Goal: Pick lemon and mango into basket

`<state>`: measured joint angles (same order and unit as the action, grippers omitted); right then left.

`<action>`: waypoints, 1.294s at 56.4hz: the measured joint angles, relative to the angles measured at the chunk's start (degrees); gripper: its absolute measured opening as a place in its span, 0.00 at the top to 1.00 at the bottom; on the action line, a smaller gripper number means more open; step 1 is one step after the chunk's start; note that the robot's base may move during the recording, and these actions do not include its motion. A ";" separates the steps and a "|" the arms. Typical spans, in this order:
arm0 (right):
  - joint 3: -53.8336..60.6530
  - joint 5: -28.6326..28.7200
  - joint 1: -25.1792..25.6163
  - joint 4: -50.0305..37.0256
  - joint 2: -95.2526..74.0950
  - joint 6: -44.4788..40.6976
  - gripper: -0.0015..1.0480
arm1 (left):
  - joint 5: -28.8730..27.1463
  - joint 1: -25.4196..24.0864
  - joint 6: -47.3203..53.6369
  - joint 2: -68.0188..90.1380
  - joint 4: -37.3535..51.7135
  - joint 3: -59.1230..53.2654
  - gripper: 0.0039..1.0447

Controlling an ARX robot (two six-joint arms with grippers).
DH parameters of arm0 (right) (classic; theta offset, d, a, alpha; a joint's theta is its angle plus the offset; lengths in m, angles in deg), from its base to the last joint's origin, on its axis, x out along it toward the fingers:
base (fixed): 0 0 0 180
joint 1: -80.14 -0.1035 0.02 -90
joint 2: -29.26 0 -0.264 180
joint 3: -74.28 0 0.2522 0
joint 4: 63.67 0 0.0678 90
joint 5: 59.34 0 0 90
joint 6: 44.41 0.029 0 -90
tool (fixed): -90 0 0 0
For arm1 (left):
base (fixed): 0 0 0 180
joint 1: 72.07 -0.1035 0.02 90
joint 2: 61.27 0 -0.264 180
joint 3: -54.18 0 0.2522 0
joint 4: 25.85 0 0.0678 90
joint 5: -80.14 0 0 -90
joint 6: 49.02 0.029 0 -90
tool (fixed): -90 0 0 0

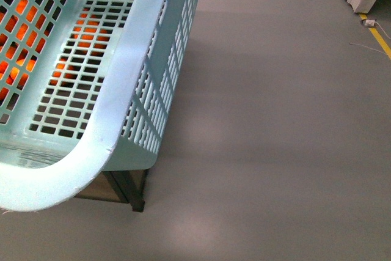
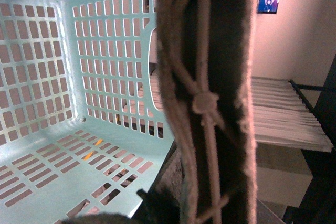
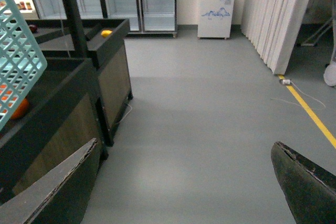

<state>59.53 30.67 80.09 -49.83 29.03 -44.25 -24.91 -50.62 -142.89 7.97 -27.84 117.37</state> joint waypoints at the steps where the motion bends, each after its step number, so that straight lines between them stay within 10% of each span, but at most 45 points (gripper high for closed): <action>1: 0.00 0.00 0.00 0.00 0.00 -0.02 0.08 | 0.00 0.00 0.00 0.00 0.00 0.00 0.95; 73: 0.00 -0.11 0.00 0.00 0.00 -0.02 0.08 | 0.13 -0.04 -0.04 -0.02 -0.17 0.00 0.95</action>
<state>59.53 30.56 80.09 -49.83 29.03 -44.27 -24.78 -50.66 -142.93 7.94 -28.02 117.37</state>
